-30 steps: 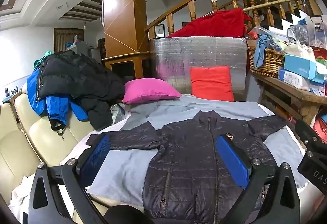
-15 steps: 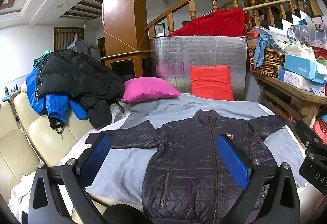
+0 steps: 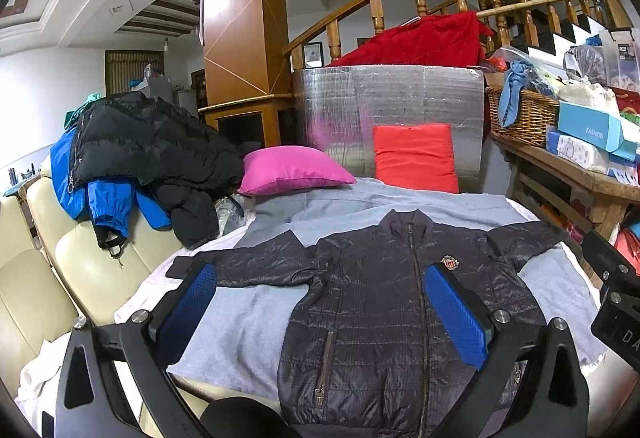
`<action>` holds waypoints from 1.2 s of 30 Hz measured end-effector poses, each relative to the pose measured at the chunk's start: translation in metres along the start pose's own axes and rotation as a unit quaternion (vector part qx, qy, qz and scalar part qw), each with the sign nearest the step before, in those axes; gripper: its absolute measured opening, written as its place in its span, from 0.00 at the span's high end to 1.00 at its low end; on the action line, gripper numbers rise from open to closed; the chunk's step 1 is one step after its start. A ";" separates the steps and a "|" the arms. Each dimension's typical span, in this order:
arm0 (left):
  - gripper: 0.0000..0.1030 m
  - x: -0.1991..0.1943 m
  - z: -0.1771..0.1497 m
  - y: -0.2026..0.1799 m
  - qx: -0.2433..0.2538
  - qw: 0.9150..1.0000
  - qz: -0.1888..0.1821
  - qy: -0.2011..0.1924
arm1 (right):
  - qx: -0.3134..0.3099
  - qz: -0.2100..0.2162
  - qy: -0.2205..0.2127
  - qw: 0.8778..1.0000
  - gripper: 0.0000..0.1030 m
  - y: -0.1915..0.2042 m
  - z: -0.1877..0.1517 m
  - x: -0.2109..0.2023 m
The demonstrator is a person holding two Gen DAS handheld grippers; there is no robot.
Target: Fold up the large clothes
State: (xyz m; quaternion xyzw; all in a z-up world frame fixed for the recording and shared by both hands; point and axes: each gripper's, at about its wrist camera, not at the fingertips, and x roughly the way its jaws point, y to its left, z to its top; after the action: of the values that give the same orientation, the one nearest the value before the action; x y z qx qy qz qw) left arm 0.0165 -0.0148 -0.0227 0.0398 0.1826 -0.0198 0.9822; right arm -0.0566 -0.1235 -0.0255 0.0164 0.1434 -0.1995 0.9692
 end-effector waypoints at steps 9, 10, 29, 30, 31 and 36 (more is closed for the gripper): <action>0.00 0.005 -0.001 -0.001 0.000 1.000 -0.001 0.005 | -0.003 -0.001 0.005 1.000 0.00 -0.002 -0.001 0.003; 0.00 0.006 -0.001 -0.001 0.000 1.000 -0.001 0.006 | -0.003 -0.001 0.006 1.000 0.00 -0.002 -0.001 0.004; 0.00 0.023 -0.004 -0.013 0.005 1.000 -0.005 0.020 | -0.004 -0.009 0.024 1.000 0.00 -0.005 -0.005 0.023; 0.00 0.023 -0.004 -0.012 0.005 1.000 -0.005 0.020 | -0.004 -0.010 0.026 1.000 0.00 -0.005 -0.005 0.024; 0.00 0.025 -0.004 -0.013 0.005 1.000 -0.006 0.022 | -0.005 -0.010 0.027 1.000 0.00 -0.005 -0.006 0.026; 0.00 0.031 -0.004 -0.016 0.005 1.000 -0.006 0.025 | -0.005 -0.014 0.035 0.999 0.00 -0.008 -0.007 0.036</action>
State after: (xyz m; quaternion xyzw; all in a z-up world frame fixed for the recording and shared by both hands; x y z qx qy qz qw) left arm 0.0434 -0.0308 -0.0385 0.0442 0.2077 -0.0256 0.9769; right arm -0.0305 -0.1440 -0.0422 0.0162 0.1788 -0.2117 0.9607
